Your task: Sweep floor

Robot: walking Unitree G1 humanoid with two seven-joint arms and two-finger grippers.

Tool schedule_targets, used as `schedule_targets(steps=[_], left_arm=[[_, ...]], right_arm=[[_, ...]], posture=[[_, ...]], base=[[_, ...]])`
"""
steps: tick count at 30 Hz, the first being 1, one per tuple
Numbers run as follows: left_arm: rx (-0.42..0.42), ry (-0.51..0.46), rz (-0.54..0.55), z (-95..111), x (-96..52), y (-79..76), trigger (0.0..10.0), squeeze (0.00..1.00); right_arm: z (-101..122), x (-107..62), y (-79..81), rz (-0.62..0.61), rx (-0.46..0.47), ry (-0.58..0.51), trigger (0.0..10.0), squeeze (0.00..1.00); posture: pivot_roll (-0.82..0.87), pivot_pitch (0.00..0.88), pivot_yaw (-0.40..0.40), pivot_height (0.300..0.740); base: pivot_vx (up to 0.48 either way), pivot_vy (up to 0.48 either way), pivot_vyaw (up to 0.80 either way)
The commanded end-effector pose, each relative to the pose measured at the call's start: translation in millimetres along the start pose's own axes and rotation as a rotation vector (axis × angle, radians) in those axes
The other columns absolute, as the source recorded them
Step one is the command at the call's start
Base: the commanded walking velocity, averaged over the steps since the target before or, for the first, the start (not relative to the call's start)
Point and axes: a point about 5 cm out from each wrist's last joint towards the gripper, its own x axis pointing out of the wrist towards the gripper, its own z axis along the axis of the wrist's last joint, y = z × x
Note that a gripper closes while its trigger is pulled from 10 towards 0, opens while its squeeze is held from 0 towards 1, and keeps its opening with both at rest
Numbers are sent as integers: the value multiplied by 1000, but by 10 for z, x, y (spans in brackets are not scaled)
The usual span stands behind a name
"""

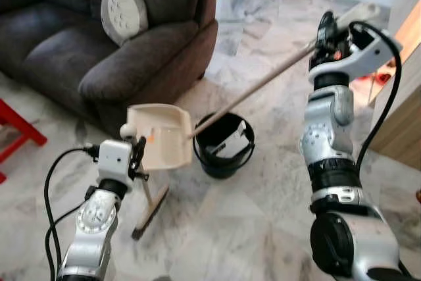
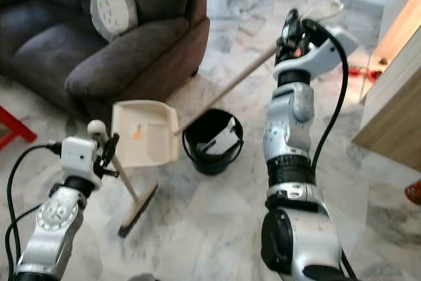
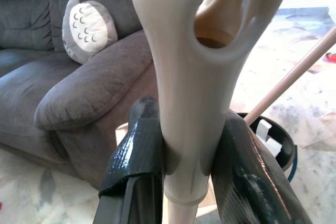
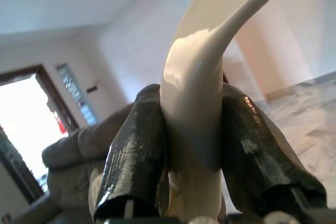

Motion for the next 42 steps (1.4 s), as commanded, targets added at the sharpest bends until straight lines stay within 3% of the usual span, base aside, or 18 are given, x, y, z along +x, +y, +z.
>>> schedule_targets(steps=[1, 7, 42], left_arm=[[22, -35, 6, 66, 16, 20, 10000, 0], [22, -34, 7, 67, 20, 23, 10000, 0], [39, -51, 33, 97, 49, 101, 10000, 0]], right_arm=[[166, 79, 75, 11, 49, -76, 10000, 0], [150, 82, 74, 10, 48, -64, 10000, 0], [164, 66, 99, 26, 50, -80, 10000, 0]], posture=[[197, 128, -30, 740], [198, 131, -31, 740], [201, 131, -36, 740]], base=[[266, 0, 0], [265, 0, -667], [267, 0, 0]])
